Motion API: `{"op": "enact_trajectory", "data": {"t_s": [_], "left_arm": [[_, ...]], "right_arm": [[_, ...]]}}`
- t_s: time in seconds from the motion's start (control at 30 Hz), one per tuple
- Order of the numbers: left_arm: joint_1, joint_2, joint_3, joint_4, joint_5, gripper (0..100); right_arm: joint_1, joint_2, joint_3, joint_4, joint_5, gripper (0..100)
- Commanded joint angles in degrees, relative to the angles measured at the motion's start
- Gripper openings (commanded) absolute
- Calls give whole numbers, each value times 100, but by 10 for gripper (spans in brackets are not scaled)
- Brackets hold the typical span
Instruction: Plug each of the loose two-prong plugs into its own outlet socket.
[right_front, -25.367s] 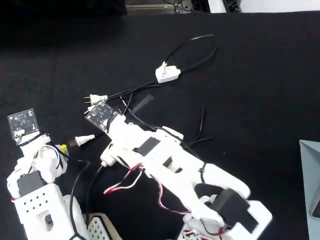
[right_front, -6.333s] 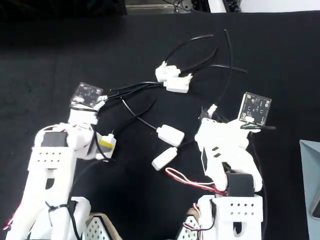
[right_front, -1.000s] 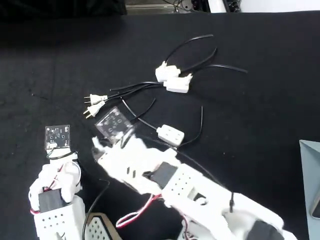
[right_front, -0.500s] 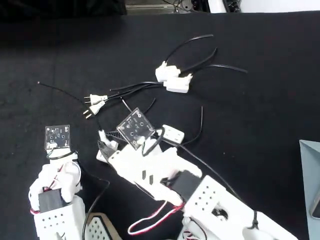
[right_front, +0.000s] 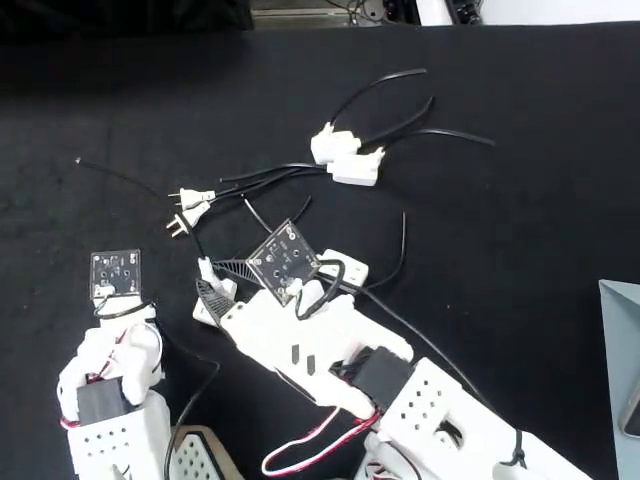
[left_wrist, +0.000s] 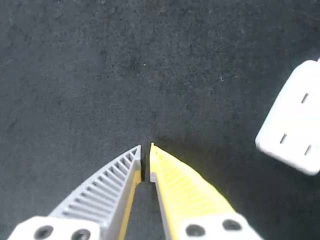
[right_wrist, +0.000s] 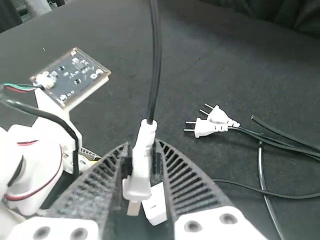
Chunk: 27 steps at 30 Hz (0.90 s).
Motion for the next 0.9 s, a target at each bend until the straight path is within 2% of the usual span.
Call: {"op": "enact_trajectory", "data": {"t_s": [0.0, 0.13, 0.27, 0.4, 0.53, 0.87], "left_arm": [[-303, -35, -1209, -457, 44, 43], [-347, -35, -1508, -1310, 53, 43], [145, -35, -1349, -1925, 62, 48], [840, -35, -1253, -2004, 97, 105], [1297, -35, -1358, -2022, 791, 211], [2273, -35, -1877, -1960, 352, 213]], "right_arm": [[97, -101, -31, 26, 53, 12], [70, -119, -31, 35, 53, 12], [70, -119, -4, 35, 53, 12], [26, -136, 84, 35, 53, 12], [-220, -136, 127, 44, 62, 12], [-299, -136, 365, 44, 404, 12]]}}
